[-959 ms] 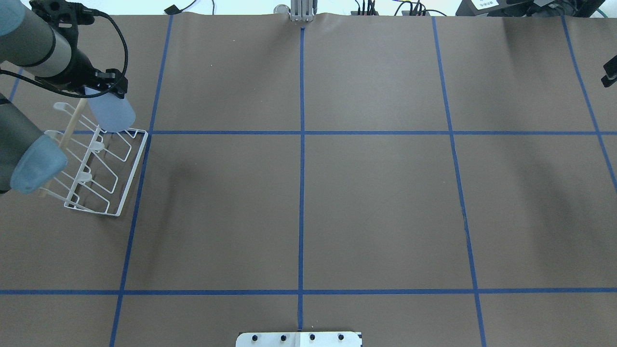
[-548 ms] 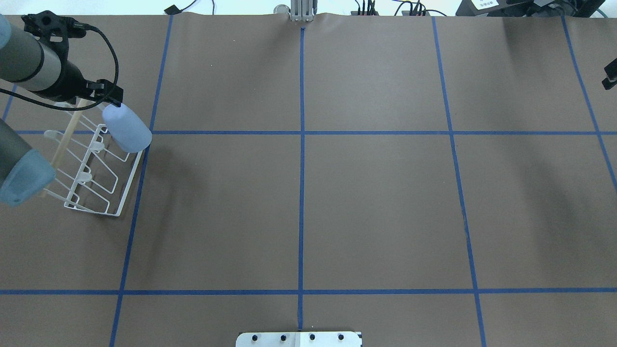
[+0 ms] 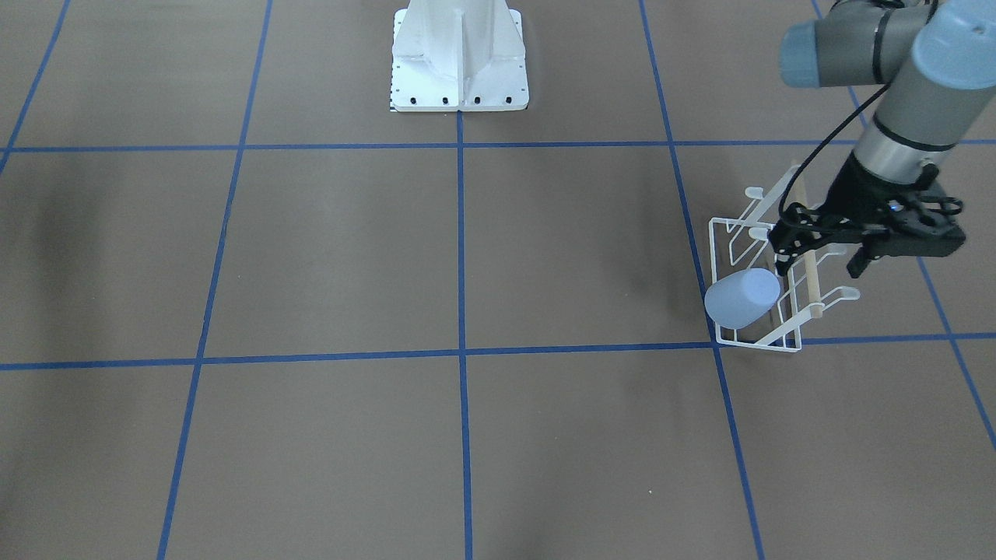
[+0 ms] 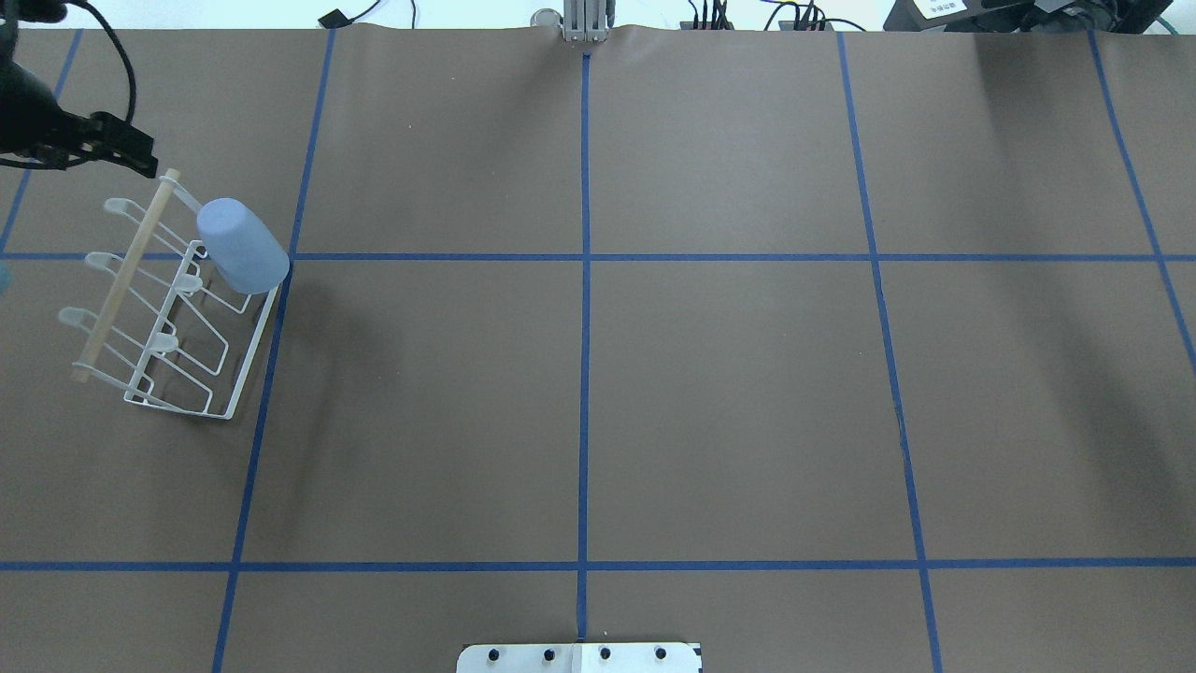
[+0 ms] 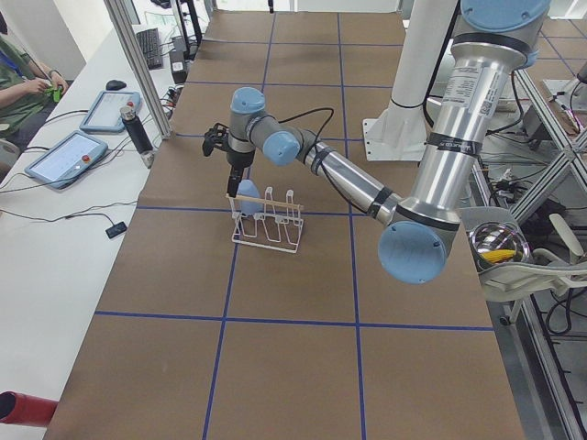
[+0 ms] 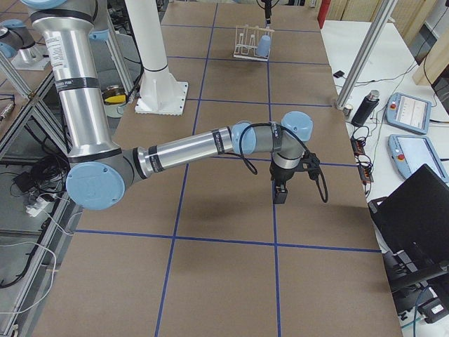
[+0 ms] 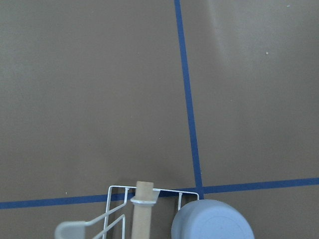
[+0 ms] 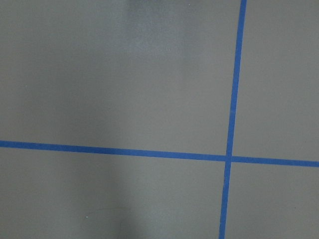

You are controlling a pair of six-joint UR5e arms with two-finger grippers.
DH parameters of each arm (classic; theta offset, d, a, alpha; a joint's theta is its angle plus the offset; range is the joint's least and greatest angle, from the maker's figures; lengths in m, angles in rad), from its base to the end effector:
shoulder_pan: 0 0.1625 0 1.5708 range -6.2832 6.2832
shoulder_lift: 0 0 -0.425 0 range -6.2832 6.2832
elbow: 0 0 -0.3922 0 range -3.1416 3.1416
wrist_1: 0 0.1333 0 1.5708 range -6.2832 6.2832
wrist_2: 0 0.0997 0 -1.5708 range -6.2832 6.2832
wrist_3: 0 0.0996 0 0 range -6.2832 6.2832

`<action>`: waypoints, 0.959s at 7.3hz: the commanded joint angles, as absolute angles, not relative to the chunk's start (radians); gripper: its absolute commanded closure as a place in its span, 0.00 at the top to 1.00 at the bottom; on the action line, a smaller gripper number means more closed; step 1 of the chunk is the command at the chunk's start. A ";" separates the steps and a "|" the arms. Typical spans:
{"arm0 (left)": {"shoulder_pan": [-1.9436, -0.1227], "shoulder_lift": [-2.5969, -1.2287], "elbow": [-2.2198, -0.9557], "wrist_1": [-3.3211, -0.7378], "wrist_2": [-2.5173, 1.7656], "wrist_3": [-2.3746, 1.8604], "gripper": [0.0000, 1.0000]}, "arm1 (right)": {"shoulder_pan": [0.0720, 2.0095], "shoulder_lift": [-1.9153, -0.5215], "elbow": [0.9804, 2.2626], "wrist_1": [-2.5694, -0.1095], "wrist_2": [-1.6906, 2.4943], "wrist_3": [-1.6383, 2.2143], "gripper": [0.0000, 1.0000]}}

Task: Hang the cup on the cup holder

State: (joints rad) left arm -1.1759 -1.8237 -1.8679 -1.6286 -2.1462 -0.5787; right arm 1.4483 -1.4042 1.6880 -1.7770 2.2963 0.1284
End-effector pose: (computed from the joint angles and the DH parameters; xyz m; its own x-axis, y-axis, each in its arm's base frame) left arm 0.1464 -0.5568 0.3806 0.7210 0.0959 -0.6863 0.0938 0.9678 0.2338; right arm -0.0008 -0.5562 0.5384 0.7458 -0.0146 0.6660 0.0265 0.9996 -0.0078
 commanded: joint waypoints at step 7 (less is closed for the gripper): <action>-1.572 -1.566 -1.591 -1.663 -2.382 -0.176 0.98 | 1.514 -1.497 1.700 -1.766 2.304 0.141 1.00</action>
State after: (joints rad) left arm -1.5606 -1.5760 -1.6532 -1.6362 -2.3769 -0.1822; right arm 1.5062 -1.4855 1.6983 -1.7655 2.3030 0.1410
